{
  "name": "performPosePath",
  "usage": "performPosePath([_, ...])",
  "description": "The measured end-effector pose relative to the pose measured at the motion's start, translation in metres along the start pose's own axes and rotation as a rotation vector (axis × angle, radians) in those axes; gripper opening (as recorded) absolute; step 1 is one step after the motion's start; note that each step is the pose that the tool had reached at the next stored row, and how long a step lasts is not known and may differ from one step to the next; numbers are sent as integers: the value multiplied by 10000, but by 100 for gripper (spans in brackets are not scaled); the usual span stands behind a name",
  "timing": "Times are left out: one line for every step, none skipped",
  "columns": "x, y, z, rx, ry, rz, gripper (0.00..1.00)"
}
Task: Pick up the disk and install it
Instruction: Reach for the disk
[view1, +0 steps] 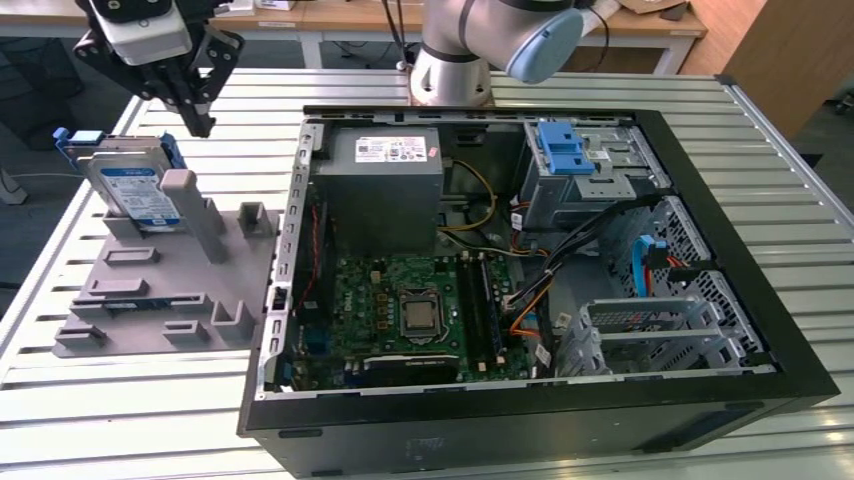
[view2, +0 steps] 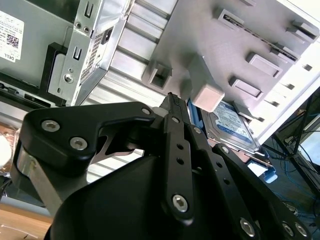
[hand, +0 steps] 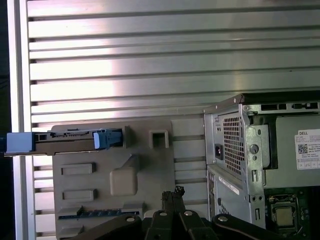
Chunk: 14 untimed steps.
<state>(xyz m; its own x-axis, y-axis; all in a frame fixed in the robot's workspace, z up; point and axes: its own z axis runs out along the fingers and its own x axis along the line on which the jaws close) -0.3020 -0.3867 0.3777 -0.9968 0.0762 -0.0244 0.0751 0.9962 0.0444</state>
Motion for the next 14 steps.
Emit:
performPosePath([4,0,1,0,0,0,11])
performPosePath([8,-1,1,0,0,1,11])
performPosePath([12,-1,3,0,-1,0,11])
performPosePath([17,-1,3,0,0,0,11])
performPosePath([23,-2,3,0,0,1,11])
performPosePath([29,-2,4,0,0,0,11])
performPosePath([34,-3,5,0,-1,1,11])
performPosePath([38,-3,6,-1,-1,0,11])
performPosePath([39,-3,6,0,0,-1,11])
performPosePath([41,-3,6,1,0,0,11])
performPosePath([42,-4,7,0,-1,0,11])
performPosePath([43,-3,7,-1,-2,1,11])
performPosePath([45,-4,7,0,-1,0,11])
performPosePath([47,-4,6,0,0,0,11])
